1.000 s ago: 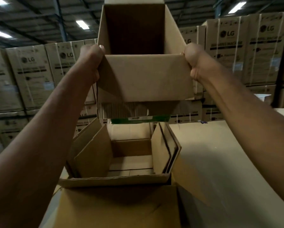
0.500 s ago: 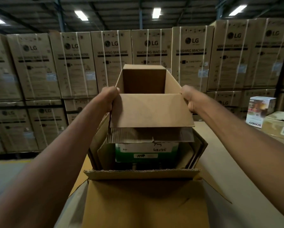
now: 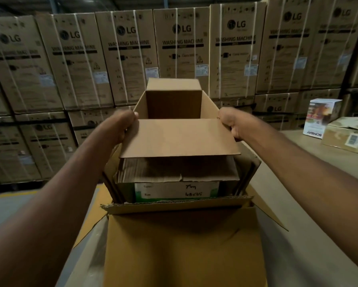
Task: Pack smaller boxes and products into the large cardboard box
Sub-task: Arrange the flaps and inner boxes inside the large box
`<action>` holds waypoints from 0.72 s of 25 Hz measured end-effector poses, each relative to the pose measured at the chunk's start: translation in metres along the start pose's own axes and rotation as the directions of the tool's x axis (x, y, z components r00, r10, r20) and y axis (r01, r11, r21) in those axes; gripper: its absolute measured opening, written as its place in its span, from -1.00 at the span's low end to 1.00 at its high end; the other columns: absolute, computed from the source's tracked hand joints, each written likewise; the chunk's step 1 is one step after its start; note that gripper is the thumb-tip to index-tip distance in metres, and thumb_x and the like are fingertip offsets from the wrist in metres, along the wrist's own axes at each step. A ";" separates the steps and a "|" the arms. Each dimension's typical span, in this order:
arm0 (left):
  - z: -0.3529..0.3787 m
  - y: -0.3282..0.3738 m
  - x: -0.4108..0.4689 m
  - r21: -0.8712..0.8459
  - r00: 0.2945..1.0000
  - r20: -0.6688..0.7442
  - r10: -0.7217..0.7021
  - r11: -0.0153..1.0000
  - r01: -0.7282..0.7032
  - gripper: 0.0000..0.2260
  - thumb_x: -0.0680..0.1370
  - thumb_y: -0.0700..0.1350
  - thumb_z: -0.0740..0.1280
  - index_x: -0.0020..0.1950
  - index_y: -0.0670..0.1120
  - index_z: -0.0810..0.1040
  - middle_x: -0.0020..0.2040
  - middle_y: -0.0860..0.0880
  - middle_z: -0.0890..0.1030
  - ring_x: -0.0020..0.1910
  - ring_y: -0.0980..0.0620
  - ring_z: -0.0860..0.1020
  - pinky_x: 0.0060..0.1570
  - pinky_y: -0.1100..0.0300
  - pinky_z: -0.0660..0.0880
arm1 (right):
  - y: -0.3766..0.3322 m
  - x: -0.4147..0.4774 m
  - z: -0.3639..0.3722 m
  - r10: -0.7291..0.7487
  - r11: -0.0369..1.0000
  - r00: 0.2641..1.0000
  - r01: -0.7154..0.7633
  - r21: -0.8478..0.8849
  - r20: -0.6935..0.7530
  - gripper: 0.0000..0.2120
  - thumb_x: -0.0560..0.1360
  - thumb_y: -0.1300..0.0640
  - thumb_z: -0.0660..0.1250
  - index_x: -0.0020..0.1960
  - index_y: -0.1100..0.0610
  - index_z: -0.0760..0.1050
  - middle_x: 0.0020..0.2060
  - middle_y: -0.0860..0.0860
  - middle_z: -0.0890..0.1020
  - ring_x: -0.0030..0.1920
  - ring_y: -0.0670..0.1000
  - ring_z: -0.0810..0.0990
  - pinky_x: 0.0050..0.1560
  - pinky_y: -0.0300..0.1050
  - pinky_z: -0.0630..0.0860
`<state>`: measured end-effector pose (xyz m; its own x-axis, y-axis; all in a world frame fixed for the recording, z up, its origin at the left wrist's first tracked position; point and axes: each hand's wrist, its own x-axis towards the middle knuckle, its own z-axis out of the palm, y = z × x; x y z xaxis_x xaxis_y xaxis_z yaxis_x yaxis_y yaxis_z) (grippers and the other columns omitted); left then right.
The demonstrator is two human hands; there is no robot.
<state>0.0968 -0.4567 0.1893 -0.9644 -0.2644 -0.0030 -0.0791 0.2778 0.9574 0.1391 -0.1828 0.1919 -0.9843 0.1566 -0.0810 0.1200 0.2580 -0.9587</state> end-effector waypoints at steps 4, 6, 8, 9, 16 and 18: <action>0.014 -0.046 0.003 0.143 0.991 0.055 -0.124 0.983 0.115 -0.75 0.70 -0.06 0.23 0.26 -0.21 0.47 -0.07 -0.18 0.54 -0.17 -0.12 0.53 -0.32 0.01 0.45 | 0.038 0.020 0.019 0.114 0.989 0.993 -0.111 -0.097 0.022 -0.67 0.72 0.05 0.13 0.36 0.23 0.41 0.05 0.13 0.63 0.03 0.11 0.65 0.03 0.05 0.62; 0.020 -0.063 0.005 0.207 0.980 0.067 -0.189 0.963 0.171 -0.72 0.69 -0.02 0.24 0.28 -0.20 0.45 -0.06 -0.19 0.52 -0.15 -0.16 0.52 -0.24 -0.05 0.49 | 0.054 0.026 0.025 0.162 0.974 0.986 -0.151 -0.170 0.049 -0.70 0.72 0.09 0.11 0.37 0.22 0.40 0.11 0.13 0.61 0.16 0.13 0.61 0.15 0.05 0.58; 0.020 -0.073 0.005 0.273 0.974 0.072 -0.217 0.943 0.190 -0.74 0.70 0.01 0.23 0.27 -0.14 0.42 0.05 -0.21 0.52 -0.03 -0.19 0.51 -0.11 -0.12 0.50 | 0.065 0.024 0.027 0.177 0.964 0.983 -0.161 -0.210 0.059 -0.84 0.73 0.12 0.09 0.21 0.13 0.40 0.02 0.10 0.58 0.18 0.11 0.57 0.20 0.05 0.54; 0.018 -0.077 0.008 0.296 0.972 0.084 -0.218 0.937 0.185 -0.75 0.70 0.02 0.22 0.28 -0.11 0.40 0.12 -0.21 0.52 0.02 -0.20 0.52 -0.10 -0.11 0.51 | 0.068 0.024 0.028 0.180 0.963 0.981 -0.161 -0.217 0.069 -0.87 0.73 0.09 0.09 0.14 0.09 0.39 -0.02 0.08 0.57 0.19 0.12 0.56 0.27 0.07 0.52; 0.016 -0.085 0.008 0.142 0.958 0.195 -0.212 0.972 0.186 -0.60 0.72 0.14 0.13 0.51 0.02 0.31 0.16 -0.20 0.55 0.05 -0.15 0.58 -0.07 -0.02 0.56 | 0.066 0.019 0.030 0.171 0.968 0.976 -0.141 -0.206 0.138 -0.85 0.74 0.06 0.09 0.12 0.09 0.38 -0.16 0.04 0.54 -0.20 -0.01 0.52 -0.29 -0.11 0.42; 0.014 -0.082 0.005 0.143 0.961 0.210 -0.179 0.978 0.151 -0.58 0.71 0.16 0.13 0.53 0.03 0.31 0.15 -0.18 0.55 0.01 -0.13 0.58 -0.15 0.02 0.54 | 0.069 0.022 0.021 0.179 0.952 0.975 -0.138 -0.273 0.132 -0.86 0.74 0.03 0.11 0.17 0.08 0.37 -0.15 0.02 0.51 -0.21 -0.04 0.47 -0.32 -0.12 0.32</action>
<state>0.0950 -0.4677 0.1063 -0.9657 -0.1103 -0.2350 -0.2592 0.3640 0.8946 0.1231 -0.1816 0.1184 -0.9552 0.0728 -0.2869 0.2853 0.4846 -0.8269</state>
